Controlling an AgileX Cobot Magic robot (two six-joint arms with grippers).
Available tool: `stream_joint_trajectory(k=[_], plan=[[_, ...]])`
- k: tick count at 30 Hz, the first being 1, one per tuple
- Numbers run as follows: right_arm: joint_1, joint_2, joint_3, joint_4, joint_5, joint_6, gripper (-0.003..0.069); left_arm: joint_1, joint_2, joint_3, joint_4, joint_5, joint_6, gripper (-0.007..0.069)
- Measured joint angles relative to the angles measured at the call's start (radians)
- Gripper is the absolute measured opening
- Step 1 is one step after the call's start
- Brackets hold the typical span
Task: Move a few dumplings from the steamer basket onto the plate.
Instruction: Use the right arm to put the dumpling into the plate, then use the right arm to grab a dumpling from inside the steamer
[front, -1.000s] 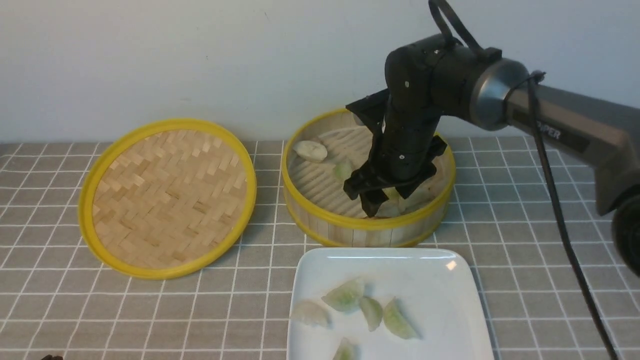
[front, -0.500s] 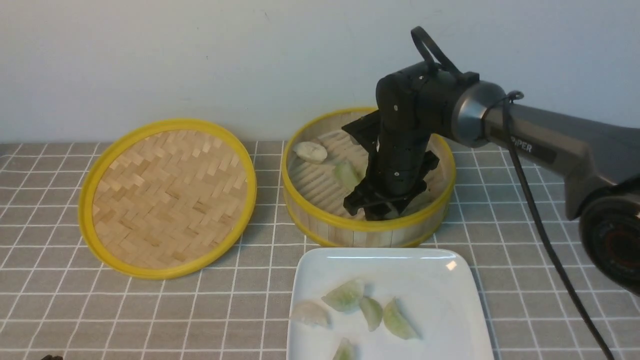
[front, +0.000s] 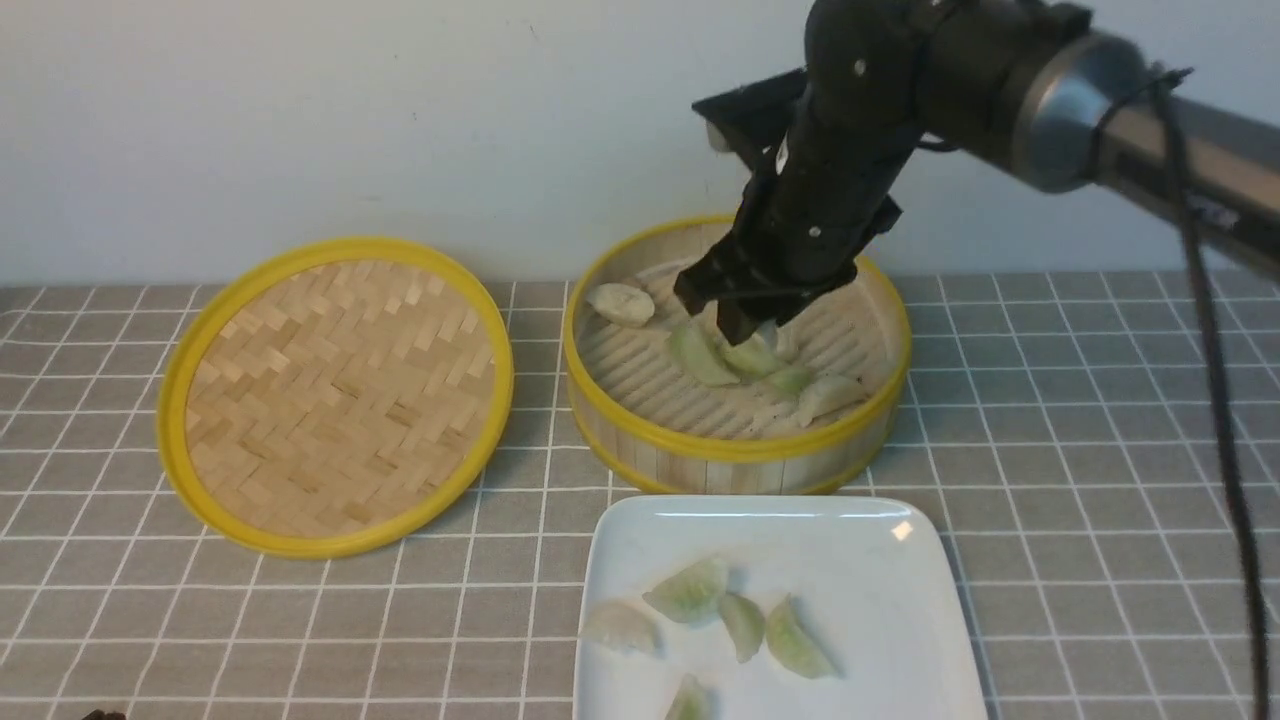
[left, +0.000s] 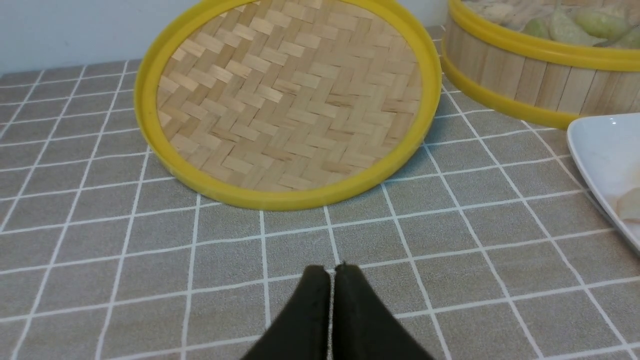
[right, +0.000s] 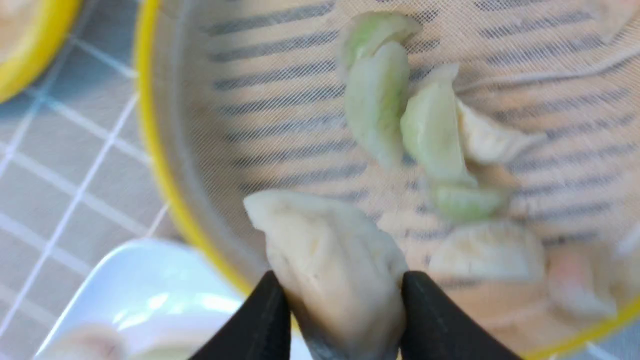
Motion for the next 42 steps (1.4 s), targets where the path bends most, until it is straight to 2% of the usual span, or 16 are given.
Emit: stream_joint_trajectory(k=[1,7,11,14,16,19,21,25,29,37,42], plan=[[0.000,-0.009,0.010,0.000,0.000,0.000,0.0259,0.000,0.000,0.000,0.000,0.000,0.000,-0.0005],[0.001,-0.226,0.409,0.121,0.008,0.002,0.0259,0.000,0.000,0.000,0.000,0.000,0.000,-0.0005],[0.001,-0.208,0.546,0.101,-0.031,0.003,0.0259,0.000,0.000,0.000,0.000,0.000,0.000,-0.0005],[0.001,-0.177,0.560,0.089,-0.065,0.004,0.0262,0.000,0.000,0.000,0.000,0.000,0.000,-0.0005],[0.001,-0.155,0.560,0.092,-0.077,0.005,0.0295,0.000,0.000,0.000,0.000,0.000,0.000,-0.0005],[0.001,-0.142,0.559,0.112,-0.084,0.006,0.0420,0.000,0.000,0.000,0.000,0.000,0.000,-0.0005],[0.001,-0.141,0.534,0.120,-0.063,0.007,0.0521,0.000,0.000,0.000,0.000,0.000,0.000,-0.0005],[0.001,-0.141,0.413,0.113,-0.050,0.020,0.0621,0.000,0.000,0.000,0.000,0.000,0.000,-0.0005],[0.001,-0.115,0.250,0.040,-0.068,0.061,0.0628,0.000,0.000,0.000,0.000,0.000,0.000,-0.0005],[-0.019,0.180,-0.110,-0.139,-0.002,0.047,0.0591,0.000,0.000,0.000,0.000,0.000,0.000,-0.0005],[-0.021,0.273,-0.158,-0.215,0.002,0.038,0.0591,0.000,0.000,0.000,0.000,0.001,0.000,-0.0005]])
